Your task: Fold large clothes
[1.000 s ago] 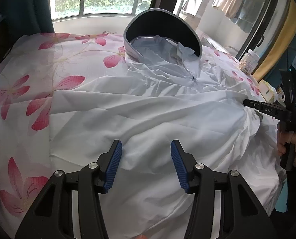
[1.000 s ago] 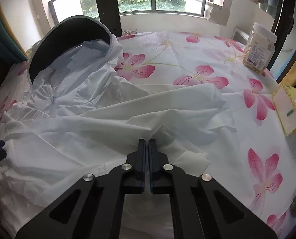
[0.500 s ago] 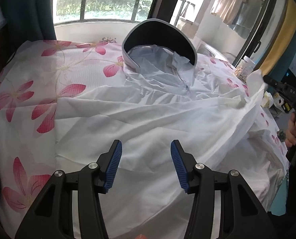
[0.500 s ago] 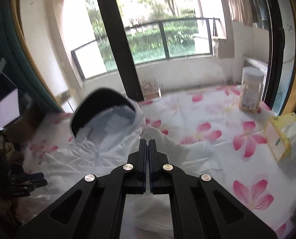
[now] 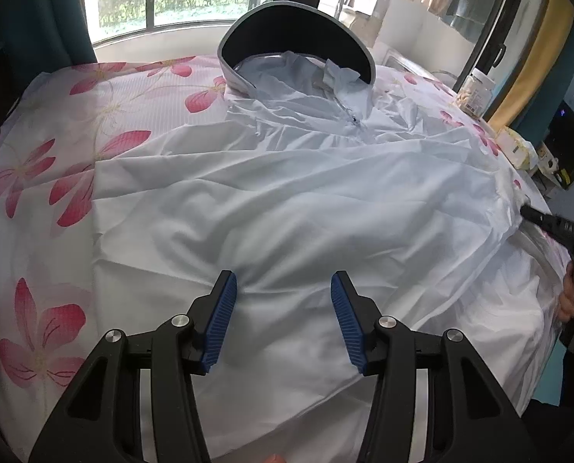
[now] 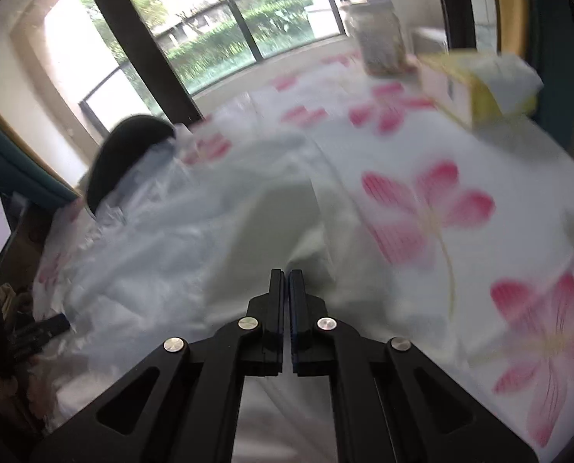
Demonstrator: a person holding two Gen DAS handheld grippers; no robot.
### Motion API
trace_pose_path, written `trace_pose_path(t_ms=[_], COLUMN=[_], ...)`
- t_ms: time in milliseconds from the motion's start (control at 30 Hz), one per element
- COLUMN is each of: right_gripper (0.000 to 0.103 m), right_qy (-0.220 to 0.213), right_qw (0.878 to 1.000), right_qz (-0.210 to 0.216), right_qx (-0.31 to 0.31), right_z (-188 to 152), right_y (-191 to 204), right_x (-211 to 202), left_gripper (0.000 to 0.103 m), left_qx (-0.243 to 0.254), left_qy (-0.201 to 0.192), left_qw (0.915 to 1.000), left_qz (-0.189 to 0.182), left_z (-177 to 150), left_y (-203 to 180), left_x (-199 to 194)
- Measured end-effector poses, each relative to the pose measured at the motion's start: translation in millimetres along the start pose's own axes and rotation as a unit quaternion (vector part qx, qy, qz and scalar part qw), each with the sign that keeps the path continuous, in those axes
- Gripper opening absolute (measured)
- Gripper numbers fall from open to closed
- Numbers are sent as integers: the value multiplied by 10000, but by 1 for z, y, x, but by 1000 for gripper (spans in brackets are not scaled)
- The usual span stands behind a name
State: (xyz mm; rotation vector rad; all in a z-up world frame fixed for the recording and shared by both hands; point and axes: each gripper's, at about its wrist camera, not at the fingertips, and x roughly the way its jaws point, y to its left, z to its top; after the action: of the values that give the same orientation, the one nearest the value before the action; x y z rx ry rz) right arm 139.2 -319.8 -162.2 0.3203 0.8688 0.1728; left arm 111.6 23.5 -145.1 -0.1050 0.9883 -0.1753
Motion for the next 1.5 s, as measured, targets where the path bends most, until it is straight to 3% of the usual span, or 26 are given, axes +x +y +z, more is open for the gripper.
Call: trace_pose_path(t_ms=[133, 333, 400, 467, 533, 867, 1067, 1133, 1200, 1300, 1500], right_gripper=[3, 6, 17, 51, 63, 63, 63, 63, 63, 63, 63], right_qy=[-7, -202, -272, -329, -352, -17, 227, 235, 229, 227, 262], right_qw=[10000, 9991, 9984, 9979, 9977, 9973, 9957, 9958, 9958, 9956, 9948], right_qz=[-28, -370, -453, -448, -346, -212, -248, -294, -327, -345, -317], right_qx=[75, -67, -216, -342, -458, -708, -859, -839, -819, -836, -930], right_z=[-5, 19, 29, 39, 48, 67, 72, 75, 78, 83, 90], right_y=[-13, -23, -23, -23, -22, -11, -5, -6, -7, -6, 2], right_x=[-8, -26, -28, -28, -26, 11, 28, 30, 32, 35, 44], left_gripper=[54, 54, 54, 54, 54, 54, 53, 45, 9, 4, 3], left_qx=[-47, -325, -485, -651, -794, -947, -699, -530, -410, -638, -941], left_qy=[-11, -218, -307, -417, -526, -349, -124, -171, -176, -266, -341], left_qw=[9999, 9985, 9973, 9959, 9941, 9918, 9953, 9954, 9943, 9928, 9885], left_qz=[154, 388, 467, 477, 514, 789, 663, 784, 964, 977, 1136], left_z=[3, 11, 15, 19, 23, 44, 58, 61, 65, 70, 78], left_y=[6, 32, 43, 55, 66, 103, 105, 102, 102, 115, 143], left_x=[-7, -23, -28, -32, -35, -1, 18, 21, 25, 25, 21])
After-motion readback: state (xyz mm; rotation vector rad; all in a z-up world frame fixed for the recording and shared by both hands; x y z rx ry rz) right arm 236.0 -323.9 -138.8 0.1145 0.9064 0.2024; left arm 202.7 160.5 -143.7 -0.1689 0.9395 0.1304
